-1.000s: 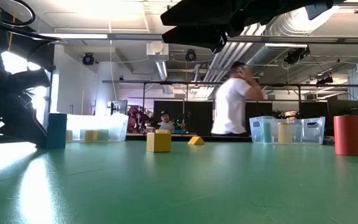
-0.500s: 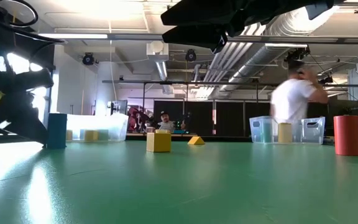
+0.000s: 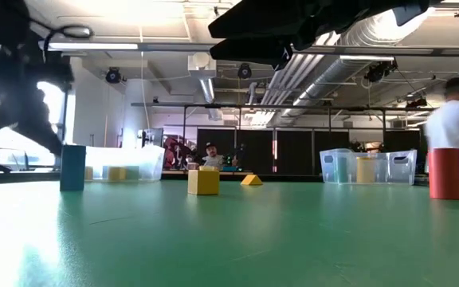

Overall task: Sort blocks by size
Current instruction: Put the green triangle block into the bottom transparent bin

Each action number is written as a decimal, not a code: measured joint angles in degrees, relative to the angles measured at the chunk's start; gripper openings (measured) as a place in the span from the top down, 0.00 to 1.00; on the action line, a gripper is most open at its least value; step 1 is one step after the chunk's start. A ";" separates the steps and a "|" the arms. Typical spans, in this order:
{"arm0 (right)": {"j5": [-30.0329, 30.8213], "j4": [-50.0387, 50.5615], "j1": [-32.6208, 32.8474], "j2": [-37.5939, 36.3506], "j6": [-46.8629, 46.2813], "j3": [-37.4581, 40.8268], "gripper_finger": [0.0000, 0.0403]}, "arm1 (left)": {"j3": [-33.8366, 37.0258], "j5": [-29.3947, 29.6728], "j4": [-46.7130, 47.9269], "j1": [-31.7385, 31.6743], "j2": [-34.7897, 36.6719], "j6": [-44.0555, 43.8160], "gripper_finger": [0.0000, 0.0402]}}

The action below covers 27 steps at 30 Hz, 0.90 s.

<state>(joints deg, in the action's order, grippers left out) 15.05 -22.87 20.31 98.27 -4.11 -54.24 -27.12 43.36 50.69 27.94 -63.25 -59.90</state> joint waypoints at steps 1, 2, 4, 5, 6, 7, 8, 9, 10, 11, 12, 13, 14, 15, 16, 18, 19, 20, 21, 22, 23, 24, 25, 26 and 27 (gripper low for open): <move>0.01 0.00 0.12 -0.01 0.06 0.00 0.45 | -1.63 0.40 2.18 0.00 0.08 0.01 0.78; 0.30 0.00 0.32 0.01 0.22 0.00 0.45 | -3.40 0.73 3.96 0.00 0.12 0.12 0.78; 2.30 0.00 1.15 -0.01 1.63 0.00 0.45 | -7.21 1.69 6.75 0.02 0.12 1.15 0.78; 3.73 -0.04 1.76 0.00 2.63 0.00 0.45 | -9.16 2.10 7.88 0.02 0.12 2.04 0.78; 5.38 -0.09 2.43 -0.02 3.35 0.00 0.45 | -11.15 2.36 8.47 0.02 0.14 3.40 0.78; 7.19 -0.33 3.16 0.01 4.54 0.00 0.45 | -13.00 2.68 8.53 0.02 0.14 4.92 0.78; 8.95 -0.70 3.86 0.01 5.80 0.00 0.45 | -14.93 3.09 8.28 0.02 0.14 6.62 0.78; 10.84 -1.24 4.57 0.01 7.26 0.00 0.45 | -16.79 3.47 7.64 0.02 0.16 8.45 0.78; 12.60 -1.72 5.27 0.01 8.90 0.00 0.45 | -18.37 3.65 6.49 0.02 0.18 10.38 0.78; 14.47 -2.14 6.05 0.01 10.96 0.00 0.45 | -19.63 3.66 4.42 0.02 0.18 12.79 0.78; 16.20 -2.48 6.73 0.01 13.02 0.00 0.45 | -20.50 3.47 1.26 0.02 0.18 15.62 0.78; 17.87 -3.03 7.37 0.01 15.44 0.00 0.45 | -20.99 2.81 -2.67 0.02 0.18 18.75 0.78; 19.36 -3.77 7.89 0.01 18.07 0.00 0.45 | -21.06 1.67 -7.34 0.02 0.18 22.33 0.78; 20.34 -4.78 8.29 0.01 21.12 0.00 0.45 | -21.06 -0.08 -12.21 0.01 0.15 25.89 0.78; 20.59 -5.67 8.60 0.01 24.65 0.00 0.45 | -21.06 -2.11 -17.06 -0.12 -0.13 29.15 0.78; 20.53 -7.56 8.84 0.01 31.88 0.00 0.45 | -21.06 -6.06 -26.33 -0.48 -1.43 34.37 0.78; 20.34 -8.26 8.81 0.01 35.42 0.00 0.45 | -21.06 -7.75 -30.43 -0.59 -2.30 36.64 0.78; 19.39 -8.78 8.60 0.01 38.82 0.00 0.45 | -21.06 -9.49 -34.29 -0.59 -3.32 38.48 0.78; 18.20 -9.09 8.34 0.01 42.46 0.00 0.45 | -21.06 -10.79 -37.86 -0.61 -4.50 40.20 0.78; 17.71 -9.35 8.19 0.01 46.01 0.00 0.45 | -21.06 -12.28 -41.31 -0.67 -5.81 41.69 0.78; 17.66 -10.13 8.17 0.05 48.86 0.01 0.45 | -21.06 -13.85 -44.26 -0.80 -7.24 42.97 0.78; 17.64 -11.30 8.03 0.07 51.12 0.02 0.45 | -21.06 -15.39 -46.86 -0.98 -8.82 43.88 0.78; 17.76 -12.75 7.93 0.07 52.91 0.02 0.45 | -21.06 -16.92 -49.30 -1.17 -10.39 44.41 0.78; 18.16 -14.36 7.86 0.05 54.42 0.02 0.45 | -21.06 -18.18 -51.62 -1.44 -11.88 44.96 0.78; 19.04 -15.70 7.86 0.05 55.97 0.02 0.45 | -21.06 -19.04 -53.99 -1.73 -13.38 45.18 0.78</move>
<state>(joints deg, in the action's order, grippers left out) 34.09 -38.58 28.16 98.32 51.86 -54.22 -48.18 24.32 -3.29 26.22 -76.63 -14.72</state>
